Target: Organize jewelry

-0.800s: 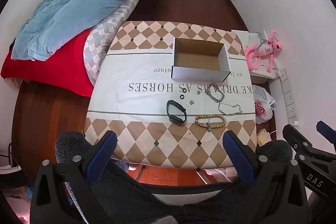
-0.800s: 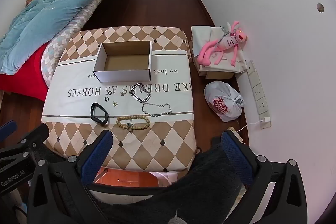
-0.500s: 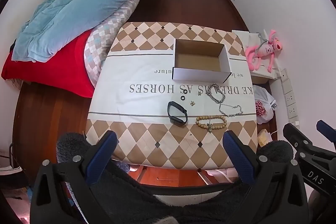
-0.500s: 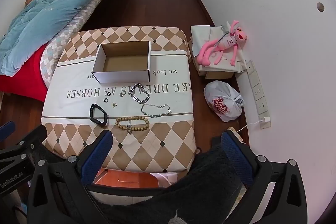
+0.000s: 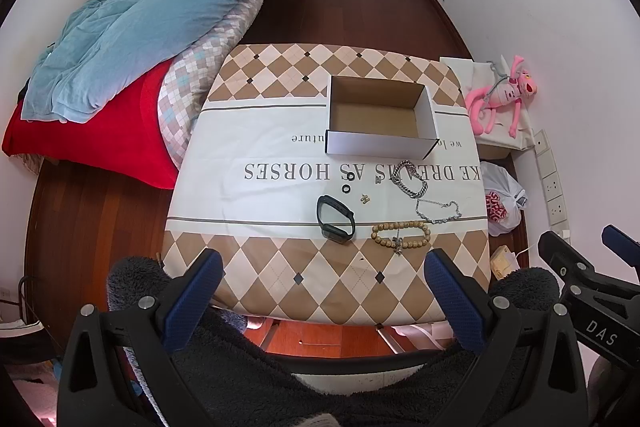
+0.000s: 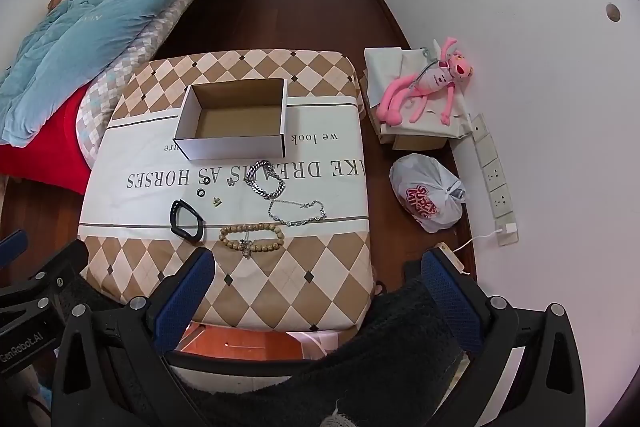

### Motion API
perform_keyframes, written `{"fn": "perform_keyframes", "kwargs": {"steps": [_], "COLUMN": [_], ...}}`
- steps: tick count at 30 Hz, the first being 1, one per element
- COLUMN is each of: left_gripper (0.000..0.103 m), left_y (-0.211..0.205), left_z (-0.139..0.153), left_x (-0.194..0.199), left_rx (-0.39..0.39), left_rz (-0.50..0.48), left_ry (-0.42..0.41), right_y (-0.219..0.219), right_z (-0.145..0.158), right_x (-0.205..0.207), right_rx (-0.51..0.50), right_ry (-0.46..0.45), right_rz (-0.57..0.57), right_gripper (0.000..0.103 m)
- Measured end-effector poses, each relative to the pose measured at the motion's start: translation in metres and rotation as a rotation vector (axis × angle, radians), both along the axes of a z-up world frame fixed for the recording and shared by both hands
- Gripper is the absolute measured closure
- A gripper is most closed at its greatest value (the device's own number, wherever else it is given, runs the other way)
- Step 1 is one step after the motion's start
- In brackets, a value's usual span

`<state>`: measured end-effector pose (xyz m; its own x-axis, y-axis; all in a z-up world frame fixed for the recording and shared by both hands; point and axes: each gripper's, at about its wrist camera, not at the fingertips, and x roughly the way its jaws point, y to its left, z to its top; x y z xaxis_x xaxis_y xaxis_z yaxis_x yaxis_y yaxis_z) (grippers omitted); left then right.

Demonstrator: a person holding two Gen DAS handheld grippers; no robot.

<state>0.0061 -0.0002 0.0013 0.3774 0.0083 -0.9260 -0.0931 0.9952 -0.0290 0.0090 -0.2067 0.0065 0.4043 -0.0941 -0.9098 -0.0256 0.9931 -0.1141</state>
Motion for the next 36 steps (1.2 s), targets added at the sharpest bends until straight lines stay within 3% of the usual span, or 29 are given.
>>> {"fn": "perform_keyframes", "kwargs": {"steps": [36], "left_gripper": [0.0], "left_y": [-0.003], "left_z": [0.012], "left_x": [0.005], "left_rx": [0.004], "left_rz": [-0.003], "left_ry": [-0.031], "right_y": [0.0], "right_z": [0.006], "right_x": [0.008], "right_rx": [0.002], "right_ry": [-0.015], "right_rz": [-0.002], "right_gripper": [0.0]}}
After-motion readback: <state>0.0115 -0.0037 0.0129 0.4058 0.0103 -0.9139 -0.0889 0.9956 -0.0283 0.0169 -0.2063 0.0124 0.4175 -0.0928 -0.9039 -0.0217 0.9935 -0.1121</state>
